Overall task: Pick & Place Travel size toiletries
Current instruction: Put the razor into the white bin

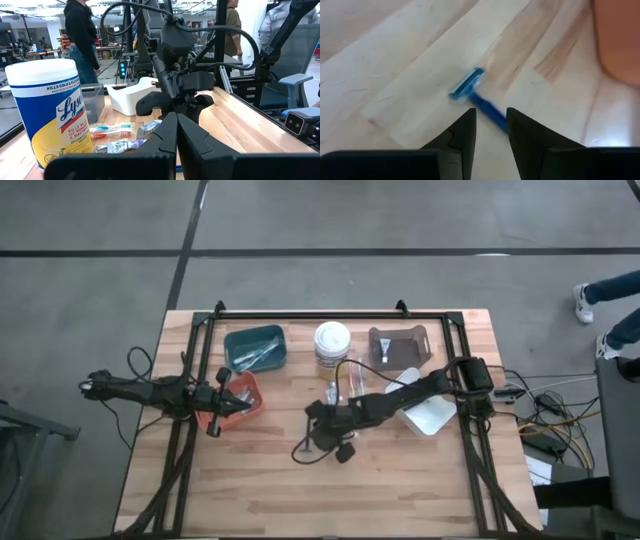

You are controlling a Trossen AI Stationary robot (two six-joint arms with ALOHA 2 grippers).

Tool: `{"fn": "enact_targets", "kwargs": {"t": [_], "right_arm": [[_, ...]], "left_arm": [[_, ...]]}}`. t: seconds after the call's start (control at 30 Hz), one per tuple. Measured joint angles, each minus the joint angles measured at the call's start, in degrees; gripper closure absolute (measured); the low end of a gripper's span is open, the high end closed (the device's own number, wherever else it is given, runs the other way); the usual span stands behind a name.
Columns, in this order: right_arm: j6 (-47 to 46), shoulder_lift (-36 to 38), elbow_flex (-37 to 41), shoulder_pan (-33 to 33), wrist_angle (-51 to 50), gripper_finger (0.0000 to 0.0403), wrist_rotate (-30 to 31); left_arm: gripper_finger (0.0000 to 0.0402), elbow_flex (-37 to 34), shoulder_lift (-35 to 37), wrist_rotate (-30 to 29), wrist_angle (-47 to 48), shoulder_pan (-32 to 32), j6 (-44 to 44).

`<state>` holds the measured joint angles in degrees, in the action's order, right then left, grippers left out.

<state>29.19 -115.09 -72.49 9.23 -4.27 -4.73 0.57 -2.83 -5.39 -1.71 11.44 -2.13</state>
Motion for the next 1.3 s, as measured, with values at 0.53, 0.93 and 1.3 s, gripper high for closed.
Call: {"fn": "enact_targets", "kwargs": {"t": [0.53, 0.93, 1.3], "right_arm": [[-17.43, 0.13, -0.37, -0.2, 6.25, 0.0284, 3.5], [-18.81, 2.1, 0.08, -2.8, 6.6, 0.026, 3.93], [-47.69, 2.1, -0.46, -2.95, 13.52, 0.0189, 12.73]], "left_arm": [[0.0394, 0.0, 0.0, 0.0, 0.0, 0.01, 0.0], [0.0394, 0.01, 0.01, 0.0, 0.01, 0.01, 0.0], [0.0394, 0.01, 0.02, 0.0, 0.01, 0.0, 0.0]]}}
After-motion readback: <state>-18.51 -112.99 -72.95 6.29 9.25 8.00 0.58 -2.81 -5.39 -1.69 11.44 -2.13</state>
